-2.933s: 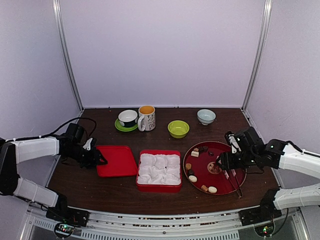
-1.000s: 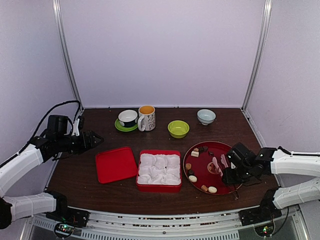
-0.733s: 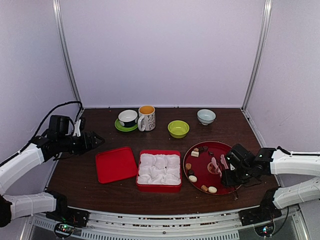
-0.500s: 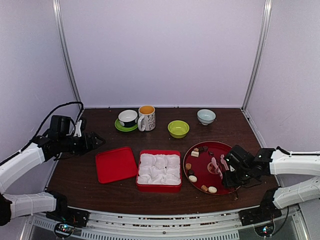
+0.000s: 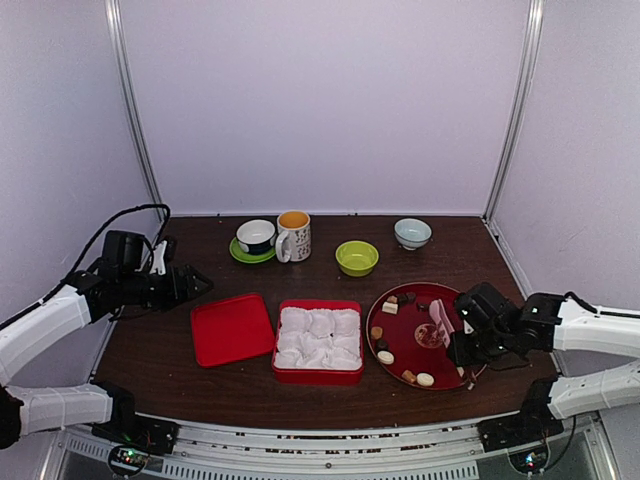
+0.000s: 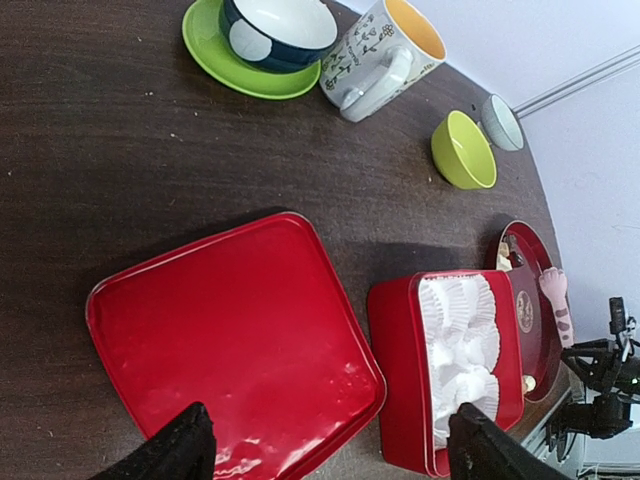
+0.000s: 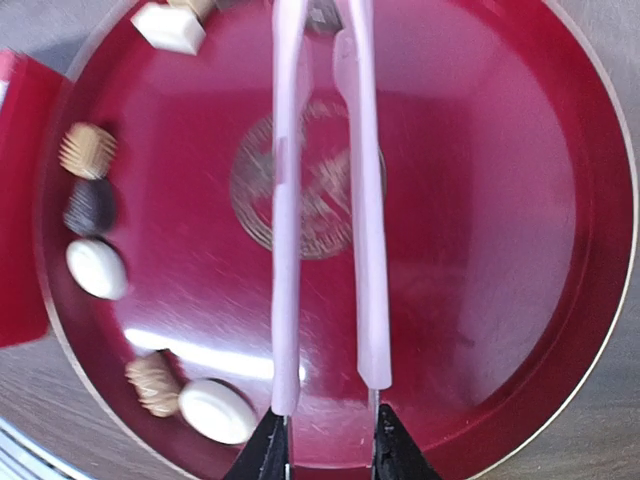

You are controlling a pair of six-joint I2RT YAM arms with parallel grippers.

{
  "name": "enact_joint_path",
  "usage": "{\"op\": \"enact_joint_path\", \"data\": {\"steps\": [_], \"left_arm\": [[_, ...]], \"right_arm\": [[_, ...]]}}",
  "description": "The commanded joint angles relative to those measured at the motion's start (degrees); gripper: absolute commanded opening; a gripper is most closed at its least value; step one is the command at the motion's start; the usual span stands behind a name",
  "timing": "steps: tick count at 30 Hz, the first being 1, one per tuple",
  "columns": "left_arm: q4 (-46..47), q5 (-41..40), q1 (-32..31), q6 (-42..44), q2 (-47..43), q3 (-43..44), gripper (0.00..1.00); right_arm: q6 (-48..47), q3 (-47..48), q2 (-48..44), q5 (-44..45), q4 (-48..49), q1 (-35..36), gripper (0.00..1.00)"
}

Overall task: Pack the chocolate
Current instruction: Pick up the clamp from the plate, then place the clamp on the plate.

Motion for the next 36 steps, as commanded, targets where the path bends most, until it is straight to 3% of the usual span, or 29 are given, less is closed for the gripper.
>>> {"op": "enact_joint_path", "data": {"steps": [1,16,25,36], "left_arm": [[1.9,-0.7,-0.8,0.3,-0.3,1.8,0.83],[1.7,-1.5,-4.0,0.7,0.0,3.0,0.83],[0.4,-2.2,-5.3,1.8,1.3,4.6,0.83],[0.3,-2.7,-6.1,2.1,2.5,4.8,0.83]], "right_arm": [[-0.8,3.2,-1.6,3.0,-0.1,0.2,0.27],[-9.2,13.6,12.2,1.3,-1.4,-1.1,0.33],[-12.6,14.5,14.8,-7.3,2.7,-1.3,0.34],[-16.3,15.9,18.0,-9.6,2.6,-1.3,0.37]]}}
